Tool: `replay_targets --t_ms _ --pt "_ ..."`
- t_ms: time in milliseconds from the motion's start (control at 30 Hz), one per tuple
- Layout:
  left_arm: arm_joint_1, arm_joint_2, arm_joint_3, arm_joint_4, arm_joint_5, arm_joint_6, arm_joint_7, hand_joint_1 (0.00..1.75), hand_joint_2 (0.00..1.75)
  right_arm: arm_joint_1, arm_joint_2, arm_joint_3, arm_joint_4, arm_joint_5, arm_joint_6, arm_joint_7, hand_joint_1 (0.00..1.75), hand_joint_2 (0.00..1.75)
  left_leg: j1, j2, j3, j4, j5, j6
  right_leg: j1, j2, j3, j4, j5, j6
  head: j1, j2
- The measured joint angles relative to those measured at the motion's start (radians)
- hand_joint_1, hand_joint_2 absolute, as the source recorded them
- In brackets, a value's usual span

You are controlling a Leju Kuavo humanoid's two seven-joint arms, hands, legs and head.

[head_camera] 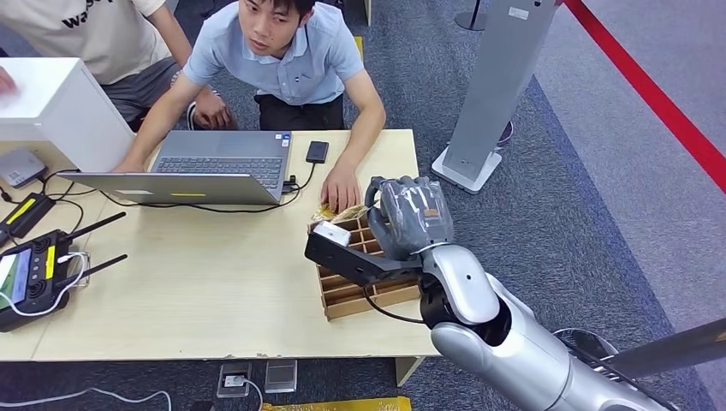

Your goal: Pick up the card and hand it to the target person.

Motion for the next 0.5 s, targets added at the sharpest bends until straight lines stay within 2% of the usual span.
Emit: replay_targets --t_ms 133,367,500 --pt "0.000 0.000 0.000 0.000 0.000 0.000 0.000 0.00 1.75 0.006 -0.004 -0.014 -0.027 0.004 -0.040 -0.007 1.61 1.75 0.000 0.000 0.000 0.000 0.000 0.000 0.000 0.000 0.000 0.000 0.000 0.000 -0.001 0.000" --pt "-0.004 -0.005 0.000 0.000 -0.013 -0.002 0.000 0.00 1.75 0.005 -0.005 -0.031 0.026 0.050 -0.337 -0.134 1.61 1.75 0.000 0.000 0.000 0.000 0.000 0.000 0.000 0.000 0.000 0.000 0.000 0.000 -0.001 0.000" --pt "-0.011 -0.009 0.000 0.000 -0.022 -0.002 0.003 0.00 1.75 0.005 -0.004 -0.043 0.092 0.077 -0.457 -0.179 1.61 1.75 0.000 0.000 0.000 0.000 0.000 0.000 0.000 0.000 0.000 0.000 0.000 0.000 0.000 0.000"
